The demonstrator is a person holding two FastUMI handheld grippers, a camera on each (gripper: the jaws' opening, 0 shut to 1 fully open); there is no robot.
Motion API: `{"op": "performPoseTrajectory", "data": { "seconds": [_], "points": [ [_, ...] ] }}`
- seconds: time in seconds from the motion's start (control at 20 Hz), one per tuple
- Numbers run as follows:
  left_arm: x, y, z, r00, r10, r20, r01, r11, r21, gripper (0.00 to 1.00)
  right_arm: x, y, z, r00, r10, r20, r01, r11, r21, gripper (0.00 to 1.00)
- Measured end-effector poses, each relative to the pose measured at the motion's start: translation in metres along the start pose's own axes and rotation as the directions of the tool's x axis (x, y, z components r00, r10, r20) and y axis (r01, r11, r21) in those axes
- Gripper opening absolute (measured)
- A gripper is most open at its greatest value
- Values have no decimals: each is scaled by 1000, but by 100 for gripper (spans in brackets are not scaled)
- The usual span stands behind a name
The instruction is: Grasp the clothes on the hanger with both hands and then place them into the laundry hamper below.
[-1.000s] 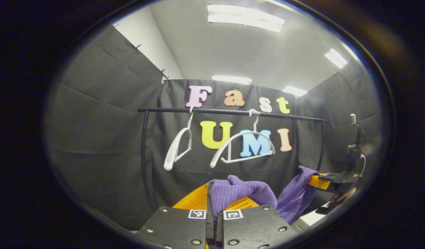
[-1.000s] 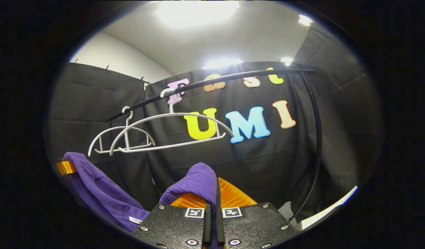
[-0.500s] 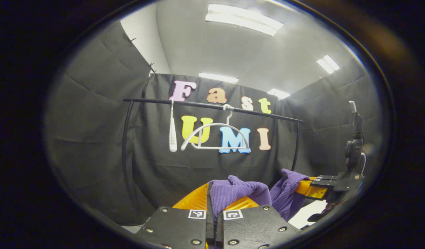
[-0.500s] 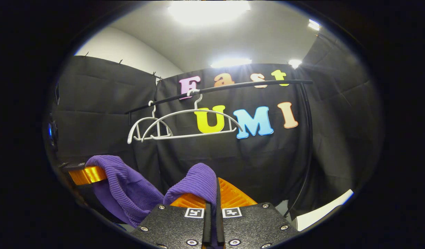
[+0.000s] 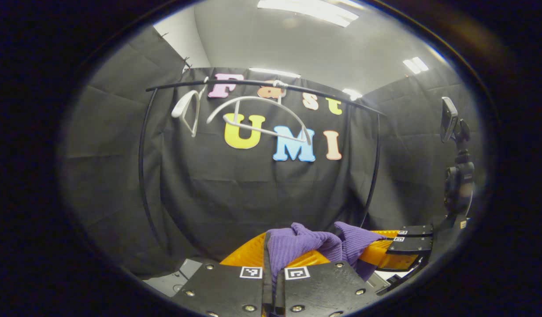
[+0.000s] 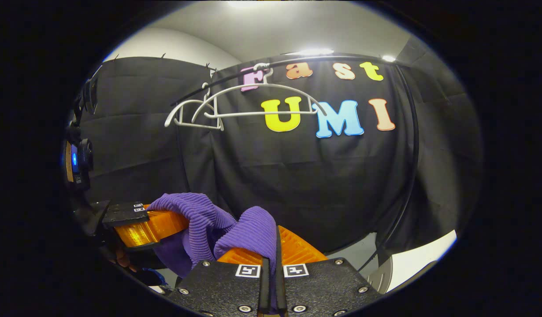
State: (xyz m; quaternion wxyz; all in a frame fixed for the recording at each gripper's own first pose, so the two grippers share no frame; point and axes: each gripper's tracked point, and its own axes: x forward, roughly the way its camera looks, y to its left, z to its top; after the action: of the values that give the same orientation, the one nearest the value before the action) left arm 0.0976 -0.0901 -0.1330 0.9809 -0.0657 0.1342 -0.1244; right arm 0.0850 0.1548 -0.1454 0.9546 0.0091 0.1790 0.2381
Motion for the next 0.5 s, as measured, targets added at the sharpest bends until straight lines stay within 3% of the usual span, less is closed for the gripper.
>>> {"op": "performPoseTrajectory", "data": {
  "seconds": [0.2, 0.25, 0.3, 0.45, 0.5],
  "points": [
    [2, -3, -57, 994, 12, -109, -10, 1000, 23, 4, 16, -1, -47, 994, -15, -111, 13, 1000, -19, 5],
    [3, 0, -70, 991, 18, -135, -16, 1000, 16, 7, 17, -3, -61, 990, -20, -136, 17, 1000, -24, 5],
    [4, 4, -84, 986, 29, -164, -28, 1000, 10, 3, 19, -4, -71, 987, -25, -158, 20, 999, -31, 5],
    [4, 13, -119, 969, 61, -238, -64, 998, -6, 7, 21, -4, -101, 975, -29, -219, 17, 998, -58, 8],
    [3, 16, -131, 963, 72, -258, -76, 997, -7, 3, 23, -7, -111, 971, -30, -237, 14, 998, -69, 9]
  ]
}}
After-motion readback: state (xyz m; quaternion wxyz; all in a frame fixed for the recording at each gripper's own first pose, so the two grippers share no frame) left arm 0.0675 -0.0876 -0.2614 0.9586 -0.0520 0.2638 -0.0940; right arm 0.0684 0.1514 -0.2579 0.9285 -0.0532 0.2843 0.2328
